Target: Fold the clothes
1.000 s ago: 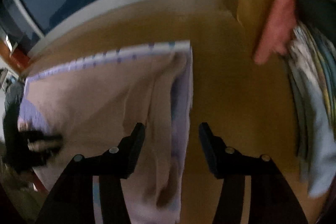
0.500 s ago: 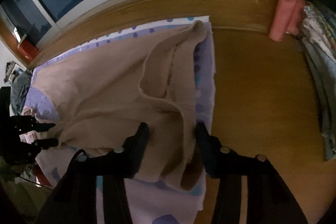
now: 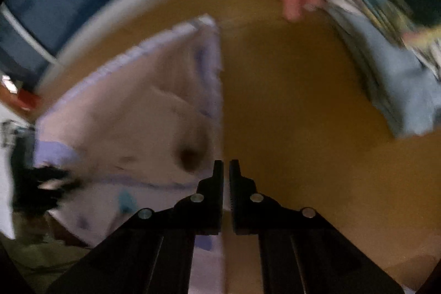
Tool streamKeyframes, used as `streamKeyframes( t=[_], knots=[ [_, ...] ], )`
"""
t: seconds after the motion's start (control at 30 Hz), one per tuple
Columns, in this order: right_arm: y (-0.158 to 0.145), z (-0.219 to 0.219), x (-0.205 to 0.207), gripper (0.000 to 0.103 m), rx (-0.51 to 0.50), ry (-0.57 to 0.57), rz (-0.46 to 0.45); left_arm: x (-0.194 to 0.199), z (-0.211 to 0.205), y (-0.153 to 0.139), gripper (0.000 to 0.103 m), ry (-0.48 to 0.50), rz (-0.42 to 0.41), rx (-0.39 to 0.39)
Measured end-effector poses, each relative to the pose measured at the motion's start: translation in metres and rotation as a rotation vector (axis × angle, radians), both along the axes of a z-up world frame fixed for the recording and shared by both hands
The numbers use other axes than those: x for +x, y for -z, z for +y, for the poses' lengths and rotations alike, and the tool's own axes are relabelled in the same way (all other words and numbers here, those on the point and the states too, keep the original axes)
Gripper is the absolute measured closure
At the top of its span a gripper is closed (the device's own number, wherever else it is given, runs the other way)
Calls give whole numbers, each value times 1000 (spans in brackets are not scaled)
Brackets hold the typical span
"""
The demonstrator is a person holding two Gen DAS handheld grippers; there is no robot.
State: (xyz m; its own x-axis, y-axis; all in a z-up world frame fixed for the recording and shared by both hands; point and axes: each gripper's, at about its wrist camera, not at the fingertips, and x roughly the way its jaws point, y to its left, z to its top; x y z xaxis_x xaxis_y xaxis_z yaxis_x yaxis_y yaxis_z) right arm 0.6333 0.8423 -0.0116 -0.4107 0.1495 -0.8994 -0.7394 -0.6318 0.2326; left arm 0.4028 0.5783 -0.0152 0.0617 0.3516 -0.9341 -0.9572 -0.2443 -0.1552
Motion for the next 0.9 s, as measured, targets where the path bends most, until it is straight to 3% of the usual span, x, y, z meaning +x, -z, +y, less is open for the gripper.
streamKeyframes(
  t=[0.13, 0.2, 0.27, 0.33, 0.43, 0.47, 0.5, 0.53, 0.57, 0.73, 0.83, 0.9],
  knots=[
    [-17, -8, -17, 95, 52, -42, 55, -4, 5, -12, 66, 18, -1, 24],
    [-30, -13, -42, 67, 113, -123, 33, -8, 8, -15, 66, 33, 27, 29],
    [-35, -15, -67, 54, 180, -185, 4, -11, 11, -13, 66, 38, 54, 21],
    [-32, -13, -87, 54, 196, -237, -17, -12, 15, -7, 66, 34, 77, 3],
    [-12, -6, -115, 55, 150, -284, -68, -23, 0, -7, 66, 19, 42, 12],
    [-3, -6, -120, 60, 131, -296, -90, -24, -2, -6, 66, 12, 41, 13],
    [4, -3, -123, 82, 110, -302, -101, -25, -4, -6, 66, 6, 39, 14],
    [10, 1, -126, 96, 75, -308, -109, -26, -6, -5, 66, 0, 38, 14],
    [12, 4, -124, 99, 21, -294, -97, -27, -6, -3, 66, -7, 36, 8],
    [-31, 15, -80, 99, -119, -181, 124, -42, -17, -9, 66, -42, 31, 17],
    [-39, 17, -59, 99, -143, -148, 130, -49, -12, -9, 66, -56, 35, 22],
    [-25, 15, -58, 100, -131, -156, 57, -50, 0, -5, 66, -62, 34, 20]
  ],
)
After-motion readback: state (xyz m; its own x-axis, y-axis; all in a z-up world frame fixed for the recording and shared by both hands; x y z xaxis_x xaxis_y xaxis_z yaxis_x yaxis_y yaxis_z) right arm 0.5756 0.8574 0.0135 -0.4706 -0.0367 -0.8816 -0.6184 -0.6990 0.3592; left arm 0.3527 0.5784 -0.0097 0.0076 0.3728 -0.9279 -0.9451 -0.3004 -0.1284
